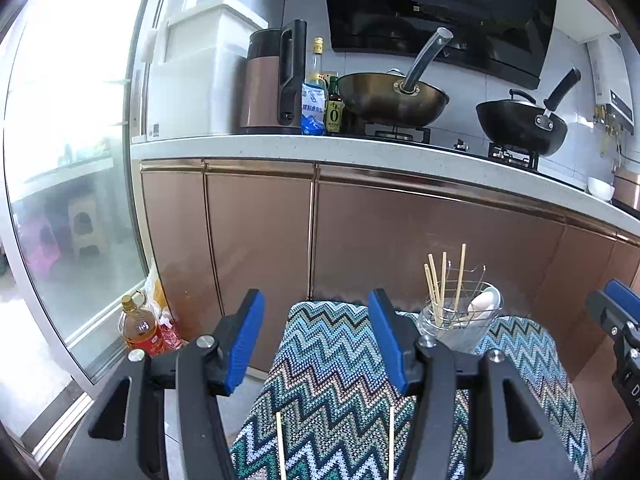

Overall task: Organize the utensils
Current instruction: 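Move both tools down toward the last loose chopsticks on the mat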

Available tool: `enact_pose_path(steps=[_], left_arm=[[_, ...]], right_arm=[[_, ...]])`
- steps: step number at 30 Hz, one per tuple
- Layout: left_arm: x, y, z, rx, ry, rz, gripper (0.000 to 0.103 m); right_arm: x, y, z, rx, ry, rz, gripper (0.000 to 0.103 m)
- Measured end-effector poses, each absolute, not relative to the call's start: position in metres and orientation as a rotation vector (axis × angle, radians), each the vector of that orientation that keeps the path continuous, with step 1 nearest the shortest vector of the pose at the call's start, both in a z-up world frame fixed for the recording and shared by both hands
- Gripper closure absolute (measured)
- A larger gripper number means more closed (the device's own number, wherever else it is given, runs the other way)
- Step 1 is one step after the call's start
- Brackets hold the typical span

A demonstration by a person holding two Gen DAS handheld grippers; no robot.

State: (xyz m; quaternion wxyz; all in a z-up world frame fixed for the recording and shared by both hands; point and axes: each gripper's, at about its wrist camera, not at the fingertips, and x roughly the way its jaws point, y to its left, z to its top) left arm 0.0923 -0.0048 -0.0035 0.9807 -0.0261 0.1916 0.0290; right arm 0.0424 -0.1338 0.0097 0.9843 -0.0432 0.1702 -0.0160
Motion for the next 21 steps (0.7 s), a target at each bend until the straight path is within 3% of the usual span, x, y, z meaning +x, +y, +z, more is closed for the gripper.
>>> enact_pose_path(steps=[21], left_arm=[[0.102, 0.001, -0.03, -0.015, 0.446, 0.078, 0.051]], right_arm=[[0.068, -0.12, -0.024, -0.085, 0.491, 0.062, 0.069]])
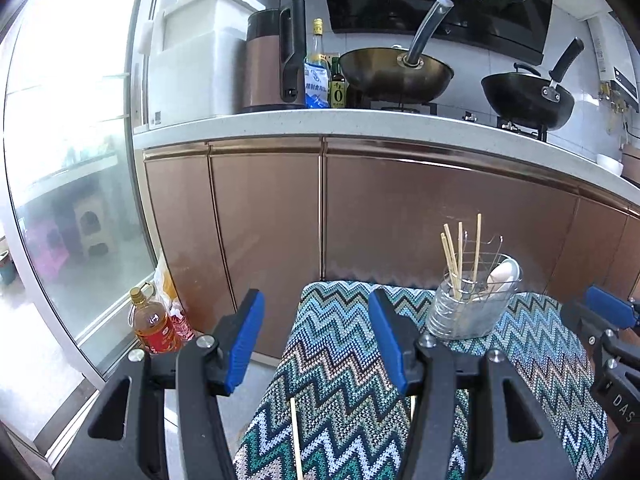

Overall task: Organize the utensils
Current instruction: 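Move both tools down toward the last loose chopsticks on the mat, then grasp a chopstick with the right tool while the left tool grasps another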

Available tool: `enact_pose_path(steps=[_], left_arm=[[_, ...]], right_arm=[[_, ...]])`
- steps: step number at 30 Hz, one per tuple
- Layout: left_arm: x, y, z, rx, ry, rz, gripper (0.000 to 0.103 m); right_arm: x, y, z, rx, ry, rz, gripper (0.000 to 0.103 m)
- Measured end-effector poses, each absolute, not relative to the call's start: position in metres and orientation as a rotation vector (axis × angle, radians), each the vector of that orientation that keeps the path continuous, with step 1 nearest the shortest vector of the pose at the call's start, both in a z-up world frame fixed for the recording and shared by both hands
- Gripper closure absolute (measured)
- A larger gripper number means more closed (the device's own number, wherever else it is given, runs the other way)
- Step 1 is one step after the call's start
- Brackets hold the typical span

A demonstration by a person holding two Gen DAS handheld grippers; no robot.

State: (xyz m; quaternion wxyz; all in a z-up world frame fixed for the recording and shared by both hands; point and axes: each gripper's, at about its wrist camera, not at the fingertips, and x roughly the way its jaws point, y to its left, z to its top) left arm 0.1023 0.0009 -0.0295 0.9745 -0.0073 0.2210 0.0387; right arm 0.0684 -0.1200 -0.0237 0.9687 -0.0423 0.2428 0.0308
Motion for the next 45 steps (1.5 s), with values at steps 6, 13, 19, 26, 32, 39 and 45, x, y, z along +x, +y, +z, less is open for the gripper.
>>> enact_pose_path(steps=[6, 13, 19, 26, 32, 39, 45], left_arm=[[0.125, 0.021, -0.049, -0.093, 0.597, 0.009, 0.051], [0.161, 0.046, -0.101, -0.201, 0.902, -0.164, 0.051], [0.172, 0.058, -0.149, -0.218, 1.098, -0.185, 0.052], [0.184, 0.068, -0.184, -0.236, 1.206, -0.154, 0.052], [0.199, 0.065, -0.205, -0.233, 1.269, -0.153, 0.065], [0.213, 0.064, -0.223, -0.232, 1.326, -0.136, 0.079], [0.218, 0.06, -0.225, -0.214, 1.344, -0.128, 0.085]], right_arm=[[0.086, -0.118, -0.039, -0.059, 0.579, 0.123, 0.069], [0.137, -0.11, -0.095, 0.017, 0.868, 0.278, 0.069], [0.173, -0.097, -0.149, 0.057, 1.05, 0.325, 0.073], [0.201, -0.088, -0.182, 0.048, 1.158, 0.304, 0.077], [0.209, -0.09, -0.2, 0.049, 1.204, 0.29, 0.083], [0.214, -0.092, -0.211, 0.056, 1.239, 0.282, 0.091], [0.226, -0.088, -0.219, 0.062, 1.263, 0.281, 0.093]])
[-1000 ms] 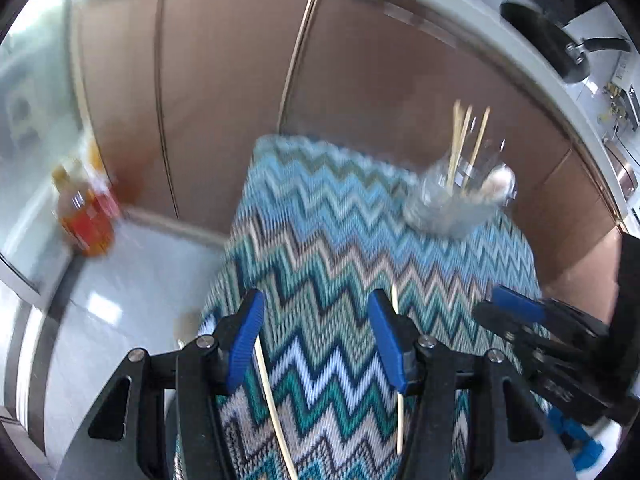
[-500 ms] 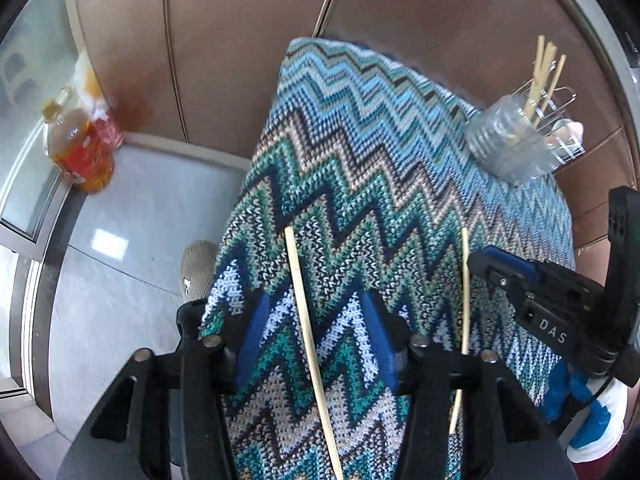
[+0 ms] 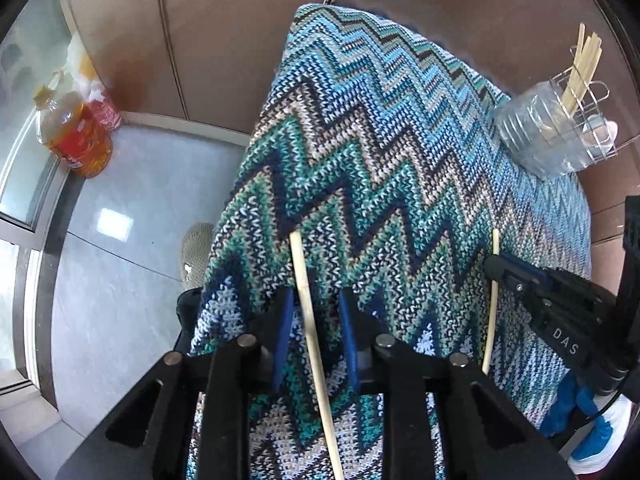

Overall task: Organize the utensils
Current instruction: 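Grasp a chopstick with the right tool while the left tool grasps another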

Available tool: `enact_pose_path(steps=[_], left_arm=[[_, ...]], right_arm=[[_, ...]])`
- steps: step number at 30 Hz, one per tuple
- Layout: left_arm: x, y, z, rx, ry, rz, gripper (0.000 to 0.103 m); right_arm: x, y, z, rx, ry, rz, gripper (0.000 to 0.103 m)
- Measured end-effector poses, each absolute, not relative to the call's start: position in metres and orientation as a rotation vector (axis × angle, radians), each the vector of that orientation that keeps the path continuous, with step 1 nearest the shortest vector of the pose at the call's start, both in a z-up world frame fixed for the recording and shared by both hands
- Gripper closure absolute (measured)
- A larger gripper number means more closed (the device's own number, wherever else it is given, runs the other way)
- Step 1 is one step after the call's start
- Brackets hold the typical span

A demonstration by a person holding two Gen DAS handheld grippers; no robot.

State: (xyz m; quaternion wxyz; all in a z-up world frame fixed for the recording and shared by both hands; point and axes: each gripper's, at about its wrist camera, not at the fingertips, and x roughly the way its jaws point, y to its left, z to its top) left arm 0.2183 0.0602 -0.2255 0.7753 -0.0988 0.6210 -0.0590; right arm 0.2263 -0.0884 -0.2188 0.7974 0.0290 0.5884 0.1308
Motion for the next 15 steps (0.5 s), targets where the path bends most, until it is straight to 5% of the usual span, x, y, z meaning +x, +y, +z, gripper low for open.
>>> enact_pose_path(steps=[4, 15], left_arm=[[0.218, 0.058, -0.226, -0.223, 1.344, -0.101, 0.097], [0.189, 0.053, -0.18, -0.232, 1.231, -0.102, 0.099]], right_arm=[[0.229, -0.087, -0.22, 0.067, 1.265, 0.28, 0.096], [0.178, -0.115, -0.164, 0.159, 1.114, 0.333, 0.098]])
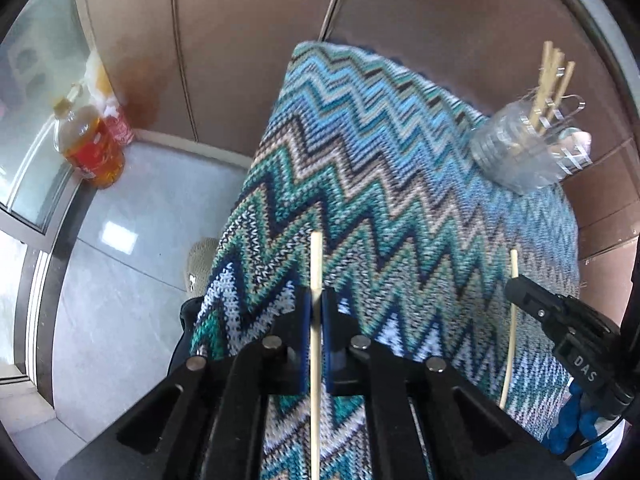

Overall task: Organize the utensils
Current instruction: 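Grasp a chopstick with the right tool while the left tool grasps another, then lift both chopsticks into the wire holder and open both tools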

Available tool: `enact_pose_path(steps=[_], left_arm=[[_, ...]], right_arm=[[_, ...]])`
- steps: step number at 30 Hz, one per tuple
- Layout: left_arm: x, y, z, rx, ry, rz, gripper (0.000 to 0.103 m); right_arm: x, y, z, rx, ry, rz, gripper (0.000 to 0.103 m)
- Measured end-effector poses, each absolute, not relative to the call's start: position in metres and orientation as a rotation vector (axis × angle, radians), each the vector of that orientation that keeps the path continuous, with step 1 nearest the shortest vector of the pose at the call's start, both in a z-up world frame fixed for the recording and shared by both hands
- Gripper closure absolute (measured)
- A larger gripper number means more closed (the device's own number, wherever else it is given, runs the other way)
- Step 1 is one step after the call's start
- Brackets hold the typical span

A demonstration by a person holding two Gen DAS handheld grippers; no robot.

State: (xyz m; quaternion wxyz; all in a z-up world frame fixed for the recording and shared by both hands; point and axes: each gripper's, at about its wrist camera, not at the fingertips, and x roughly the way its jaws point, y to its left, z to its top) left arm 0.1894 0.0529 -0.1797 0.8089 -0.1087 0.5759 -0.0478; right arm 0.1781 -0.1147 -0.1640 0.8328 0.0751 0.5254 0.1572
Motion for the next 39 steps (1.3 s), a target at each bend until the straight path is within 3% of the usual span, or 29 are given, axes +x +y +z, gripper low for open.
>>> enact_pose_path(steps=[12, 23, 31, 39], left_arm=[[0.173, 0.017, -0.059, -0.198, 0.929, -0.224, 0.099], [0.215, -0.047, 0.056, -0.238, 0.561, -0.389, 0.099], [0.272, -0.082, 0.056, -0.264, 0.369, -0.359, 0.099], [0.314, -0.107, 0.009, -0.255, 0.333, -0.331, 0.099]], right_arm=[[0.134, -0.16, -0.057, 0.208, 0.77, 0.343, 0.098], [0.167, -0.198, 0.05, 0.225, 0.304, 0.309, 0.098], [0.219, -0.21, 0.047, 0.217, 0.138, 0.255, 0.098], [0.258, -0.221, 0.002, 0.203, 0.132, 0.226, 0.098]])
